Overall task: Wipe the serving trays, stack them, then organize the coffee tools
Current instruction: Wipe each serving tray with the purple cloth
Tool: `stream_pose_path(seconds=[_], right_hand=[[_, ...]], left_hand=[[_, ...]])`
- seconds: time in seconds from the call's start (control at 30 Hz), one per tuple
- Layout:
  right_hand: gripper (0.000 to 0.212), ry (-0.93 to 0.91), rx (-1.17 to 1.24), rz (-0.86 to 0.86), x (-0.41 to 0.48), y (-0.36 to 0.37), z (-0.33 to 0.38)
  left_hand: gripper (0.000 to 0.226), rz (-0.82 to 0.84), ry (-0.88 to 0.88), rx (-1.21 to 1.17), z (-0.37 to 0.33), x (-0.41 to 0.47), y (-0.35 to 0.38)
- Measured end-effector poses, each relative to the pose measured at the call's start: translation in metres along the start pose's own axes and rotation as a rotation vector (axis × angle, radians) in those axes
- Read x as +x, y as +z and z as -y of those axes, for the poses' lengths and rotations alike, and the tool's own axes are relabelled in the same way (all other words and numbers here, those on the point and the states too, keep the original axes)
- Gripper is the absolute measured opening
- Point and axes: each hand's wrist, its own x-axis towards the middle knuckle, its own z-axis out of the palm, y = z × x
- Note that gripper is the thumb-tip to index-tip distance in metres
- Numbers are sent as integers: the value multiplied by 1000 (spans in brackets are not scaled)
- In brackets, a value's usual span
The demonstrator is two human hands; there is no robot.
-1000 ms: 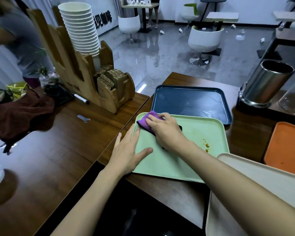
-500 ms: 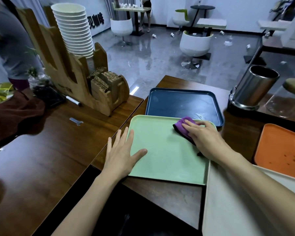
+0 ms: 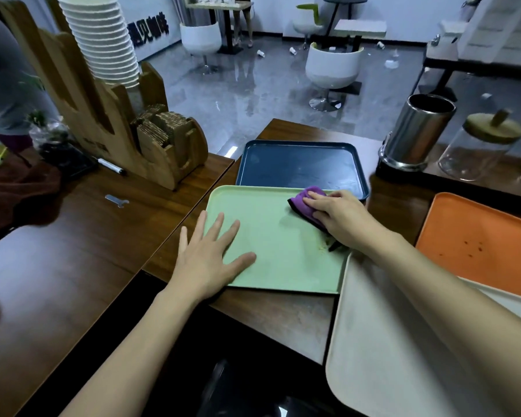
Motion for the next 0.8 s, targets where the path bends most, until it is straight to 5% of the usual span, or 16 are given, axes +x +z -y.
stream_pose_path(seconds=[0.37,0.57,0.8], right_hand=[[45,-189,-2,62,1,-2,6],[44,-201,59,26,13,5,-3],[44,-200,32,37,33,-2,-6]], left_hand=[[95,63,-170,150,0,1,-13],[100,134,123,88,-44,3,-10],[87,173,32,76,-42,18,6]])
